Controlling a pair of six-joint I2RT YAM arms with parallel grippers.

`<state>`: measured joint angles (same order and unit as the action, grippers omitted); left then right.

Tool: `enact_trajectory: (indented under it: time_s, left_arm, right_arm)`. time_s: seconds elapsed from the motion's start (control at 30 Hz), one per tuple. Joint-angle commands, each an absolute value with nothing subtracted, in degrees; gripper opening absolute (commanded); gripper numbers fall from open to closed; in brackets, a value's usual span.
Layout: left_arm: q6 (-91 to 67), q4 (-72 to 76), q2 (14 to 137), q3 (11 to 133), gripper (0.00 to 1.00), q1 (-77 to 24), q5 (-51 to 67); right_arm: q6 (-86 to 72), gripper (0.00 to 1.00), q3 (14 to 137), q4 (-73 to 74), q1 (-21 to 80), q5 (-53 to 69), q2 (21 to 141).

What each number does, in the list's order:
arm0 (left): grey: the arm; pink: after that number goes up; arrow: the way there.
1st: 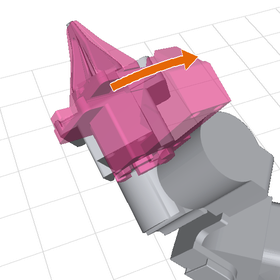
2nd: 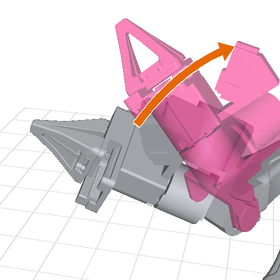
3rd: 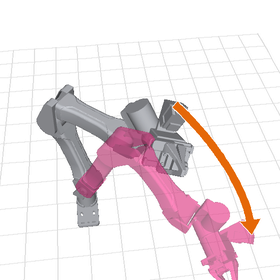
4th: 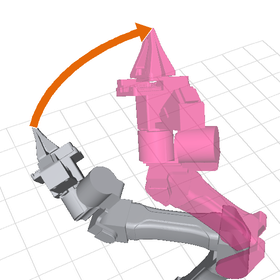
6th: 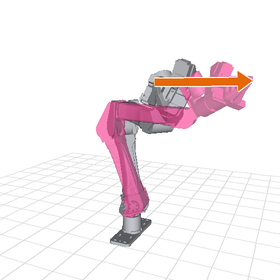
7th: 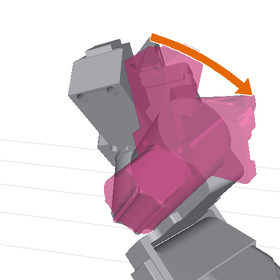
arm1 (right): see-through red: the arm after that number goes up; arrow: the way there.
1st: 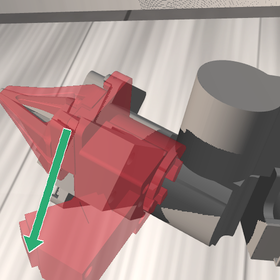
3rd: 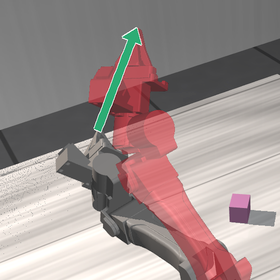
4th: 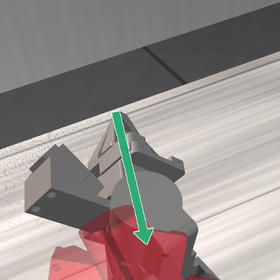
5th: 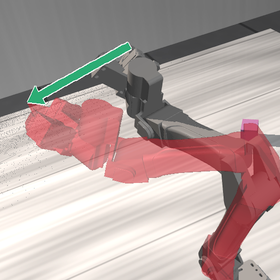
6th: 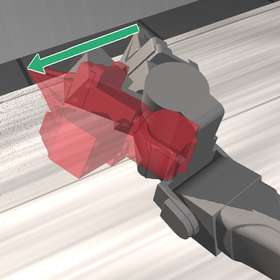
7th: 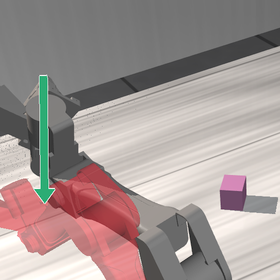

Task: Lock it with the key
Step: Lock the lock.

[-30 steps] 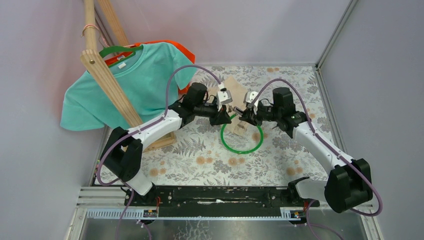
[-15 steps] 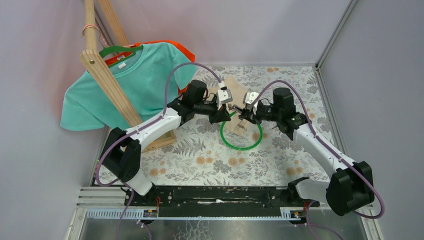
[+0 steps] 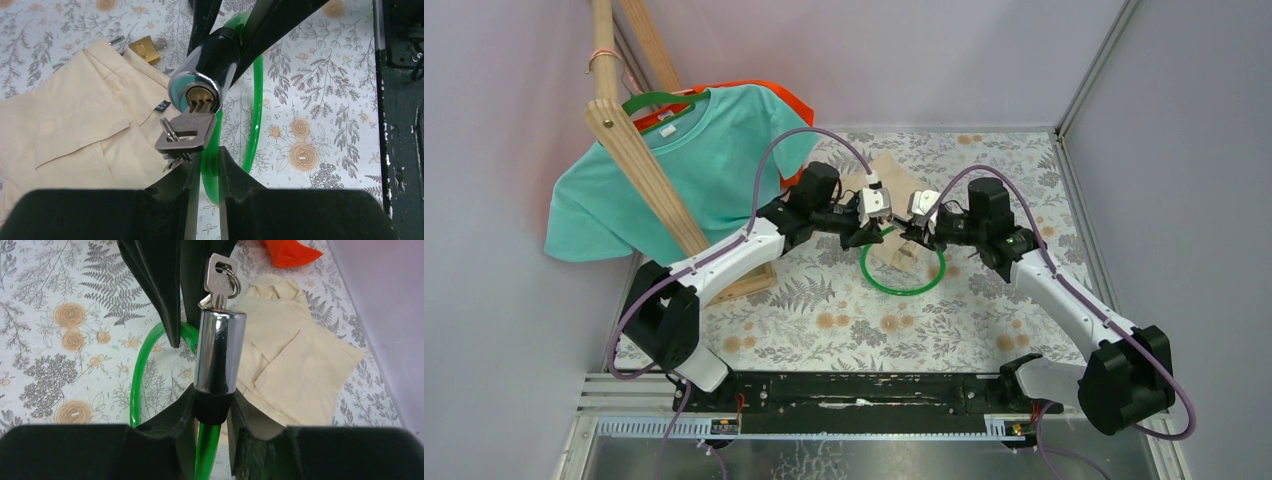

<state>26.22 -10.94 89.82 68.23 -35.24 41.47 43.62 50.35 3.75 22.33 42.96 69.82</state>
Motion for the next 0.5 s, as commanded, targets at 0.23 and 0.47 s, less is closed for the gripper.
enact_trajectory:
  time_s: [0.23,0.47]
  left_arm:
    - [28.89,-7.59,86.99,66.44,0.14,-37.53,40.98]
    - [27.74,-8.44,85.51,65.49,0.27,-37.26,41.39]
  right_arm:
    - [44.39,0.01,43.87,4.7,24.15,47.52,65.65]
    - [43.95,0.01,43.41,4.42,24.12,48.13,65.87]
